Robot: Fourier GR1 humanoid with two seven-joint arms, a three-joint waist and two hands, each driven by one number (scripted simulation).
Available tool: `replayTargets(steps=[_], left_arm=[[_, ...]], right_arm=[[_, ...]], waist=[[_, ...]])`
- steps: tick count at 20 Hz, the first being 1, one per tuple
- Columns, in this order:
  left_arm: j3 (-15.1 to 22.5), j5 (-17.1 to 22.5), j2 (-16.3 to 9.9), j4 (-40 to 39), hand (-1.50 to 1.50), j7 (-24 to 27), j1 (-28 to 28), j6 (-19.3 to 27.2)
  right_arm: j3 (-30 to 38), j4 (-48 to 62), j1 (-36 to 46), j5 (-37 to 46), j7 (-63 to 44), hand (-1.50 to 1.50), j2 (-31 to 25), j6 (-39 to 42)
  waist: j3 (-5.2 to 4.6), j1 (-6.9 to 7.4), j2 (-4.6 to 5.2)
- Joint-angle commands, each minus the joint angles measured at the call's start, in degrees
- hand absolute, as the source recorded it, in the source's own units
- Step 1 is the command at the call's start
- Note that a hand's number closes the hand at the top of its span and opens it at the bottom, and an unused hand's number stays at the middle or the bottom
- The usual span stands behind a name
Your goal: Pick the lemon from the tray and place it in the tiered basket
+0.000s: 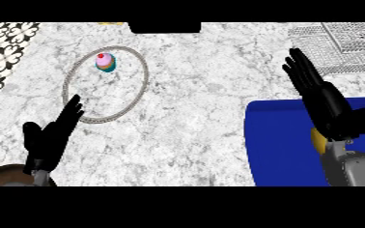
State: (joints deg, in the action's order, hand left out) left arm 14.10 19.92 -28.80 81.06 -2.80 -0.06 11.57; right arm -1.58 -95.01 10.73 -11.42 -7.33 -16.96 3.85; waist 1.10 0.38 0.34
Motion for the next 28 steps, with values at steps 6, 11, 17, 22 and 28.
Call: replayTargets(steps=[6,11,17,22,28], left_arm=[[-1.5,-5.5,4.4,6.4,0.00,6.1,-8.7,8.1],[1.8,-7.0,6.6,7.7,0.00,5.0,-8.8,8.9],[3.3,-8.2,9.3,7.4,0.00,4.9,-8.6,10.8],[3.6,-9.7,9.0,6.9,0.00,4.6,-9.0,11.4],[4.9,-10.7,11.2,7.2,0.00,4.1,-9.1,13.4]], right_arm=[[17.5,10.2,3.6,-30.4,6.1,1.50,-4.4,20.3],[17.0,22.9,-0.3,-41.8,-2.8,-1.50,-2.9,29.4],[23.4,33.7,-1.4,-56.9,-6.7,-1.50,-16.9,55.8],[27.9,34.1,-0.3,-49.7,-5.8,-1.50,-30.8,68.3],[32.0,21.1,2.9,-36.7,-5.1,-1.50,-39.9,74.3]], waist=[[-0.31,-1.95,0.17],[-0.28,-0.17,0.62],[-0.56,-0.47,0.28],[-0.68,-0.41,0.19],[-0.71,-1.05,-0.50]])
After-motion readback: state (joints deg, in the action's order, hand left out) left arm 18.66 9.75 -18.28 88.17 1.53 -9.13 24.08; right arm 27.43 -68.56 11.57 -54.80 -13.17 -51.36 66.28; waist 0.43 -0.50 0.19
